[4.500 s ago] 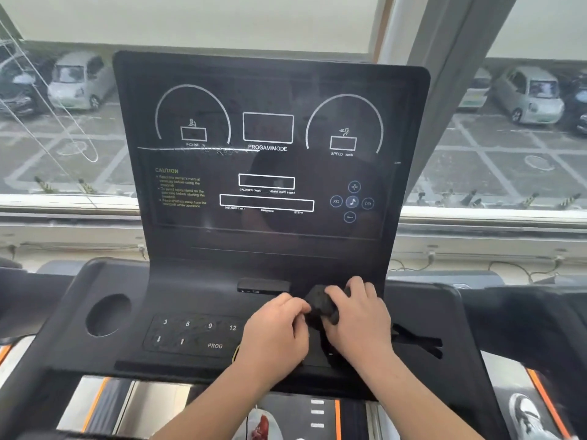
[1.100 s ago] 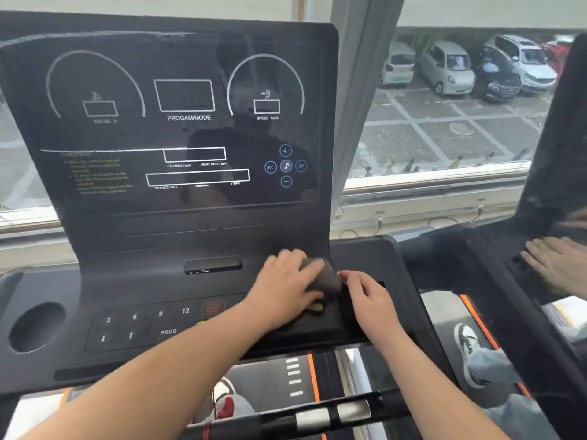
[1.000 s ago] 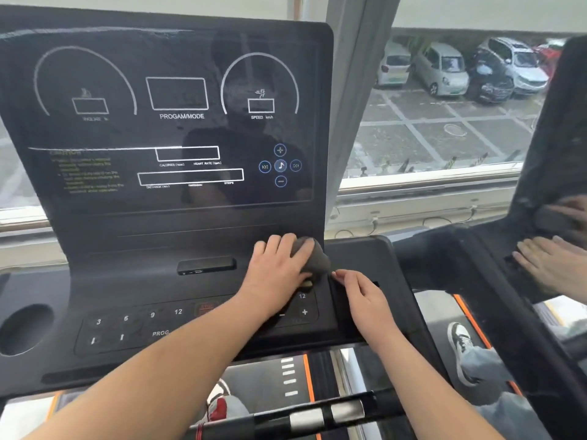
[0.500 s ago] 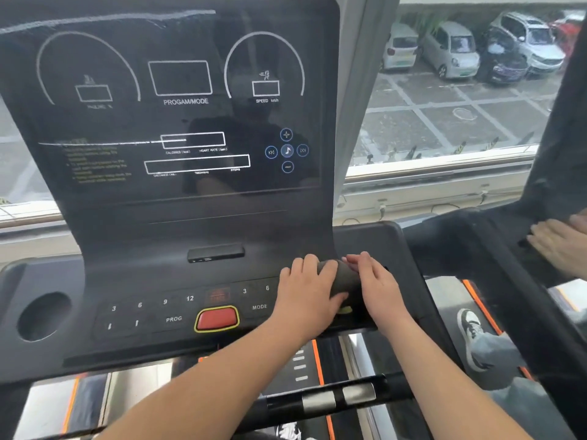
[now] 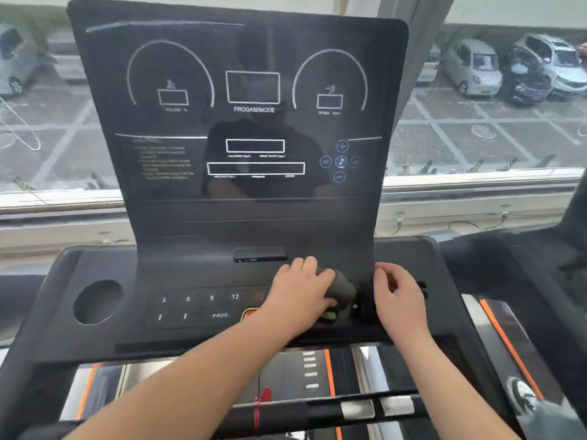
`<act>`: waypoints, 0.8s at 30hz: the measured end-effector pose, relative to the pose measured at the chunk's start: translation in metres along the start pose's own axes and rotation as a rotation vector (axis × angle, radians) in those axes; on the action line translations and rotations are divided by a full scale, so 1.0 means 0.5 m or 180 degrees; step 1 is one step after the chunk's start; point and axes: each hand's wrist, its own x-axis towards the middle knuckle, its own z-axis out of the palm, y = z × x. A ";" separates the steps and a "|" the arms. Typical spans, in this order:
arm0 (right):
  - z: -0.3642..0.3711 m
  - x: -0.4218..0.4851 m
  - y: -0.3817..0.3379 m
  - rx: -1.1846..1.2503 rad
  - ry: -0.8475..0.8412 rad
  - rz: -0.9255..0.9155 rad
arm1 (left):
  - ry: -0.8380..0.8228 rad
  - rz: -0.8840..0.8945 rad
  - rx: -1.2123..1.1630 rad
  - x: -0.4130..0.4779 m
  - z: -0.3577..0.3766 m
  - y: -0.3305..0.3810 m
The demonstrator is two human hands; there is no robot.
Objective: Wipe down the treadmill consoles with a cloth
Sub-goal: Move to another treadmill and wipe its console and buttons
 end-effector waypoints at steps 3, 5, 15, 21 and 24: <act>0.052 -0.024 -0.041 -0.0054 0.0160 -0.0258 | -0.0014 -0.0074 0.0079 -0.045 -0.010 -0.090; 0.097 -0.049 -0.065 -0.0132 0.0113 -0.0441 | 0.0037 -0.0158 0.0018 -0.082 -0.009 -0.155; 0.273 -0.154 -0.129 -0.0345 -0.0519 -0.0728 | 0.0626 -0.1007 -0.0216 -0.267 0.003 -0.432; 0.312 -0.198 -0.140 -0.0391 -0.0560 -0.0708 | 0.1185 -0.1783 -0.0626 -0.351 0.040 -0.456; 0.311 -0.205 -0.142 -0.0395 -0.0475 -0.0716 | 0.1302 -0.1353 -0.0462 -0.374 0.062 -0.419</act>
